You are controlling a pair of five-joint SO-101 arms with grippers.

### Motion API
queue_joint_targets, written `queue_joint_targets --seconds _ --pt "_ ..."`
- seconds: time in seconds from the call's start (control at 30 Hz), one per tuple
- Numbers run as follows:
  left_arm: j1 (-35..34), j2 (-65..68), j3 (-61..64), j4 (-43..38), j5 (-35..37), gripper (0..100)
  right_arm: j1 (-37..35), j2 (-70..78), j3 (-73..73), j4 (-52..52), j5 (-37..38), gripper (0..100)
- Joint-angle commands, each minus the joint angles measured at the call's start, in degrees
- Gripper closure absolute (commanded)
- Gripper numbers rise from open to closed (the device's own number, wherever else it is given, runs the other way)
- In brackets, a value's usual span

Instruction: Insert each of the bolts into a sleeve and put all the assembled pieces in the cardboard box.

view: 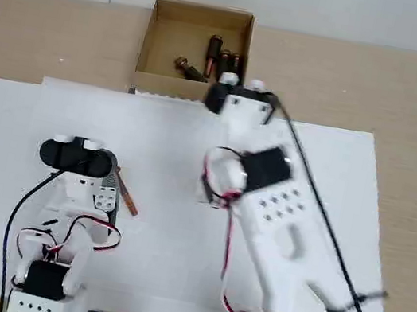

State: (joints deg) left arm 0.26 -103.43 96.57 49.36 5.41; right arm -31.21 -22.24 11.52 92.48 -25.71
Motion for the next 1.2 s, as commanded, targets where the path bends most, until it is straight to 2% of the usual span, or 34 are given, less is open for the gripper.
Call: queue_joint_targets --seconds 0.0,0.1,0.2,0.3,0.43,0.57,0.63,0.9,1.17 --pt "0.18 -0.35 -0.31 0.26 -0.88 99 4.18 -7.34 -2.46 3.47 -0.09 99.5" --pt "0.0 -0.35 -0.31 0.26 -6.42 99 8.92 -12.53 0.0 4.62 0.18 99.5" --pt "0.0 -0.44 -0.92 0.18 -9.49 99 14.11 -20.79 3.34 4.88 3.6 99.5" --pt "-1.58 -0.35 -3.74 0.18 -9.23 99 18.33 -29.85 8.88 4.53 7.65 99.5" --pt "-5.54 -0.35 -7.25 1.67 -8.88 99 25.19 -40.92 17.58 4.7 9.49 99.5" --pt "-7.74 -0.35 -13.14 6.15 -2.2 99 30.46 -49.63 24.18 1.71 13.8 99.5" --pt "-7.74 -0.26 -16.04 8.44 1.05 99 31.08 -52.88 26.73 0.84 15.65 99.5" --pt "-8.09 -0.26 -22.46 13.27 9.85 99 31.34 -55.6 29.63 -1.1 15.12 99.5" --pt "-7.74 0.26 -25.19 13.8 11.96 99 31.43 -56.22 30.95 -2.42 14.95 99.5"
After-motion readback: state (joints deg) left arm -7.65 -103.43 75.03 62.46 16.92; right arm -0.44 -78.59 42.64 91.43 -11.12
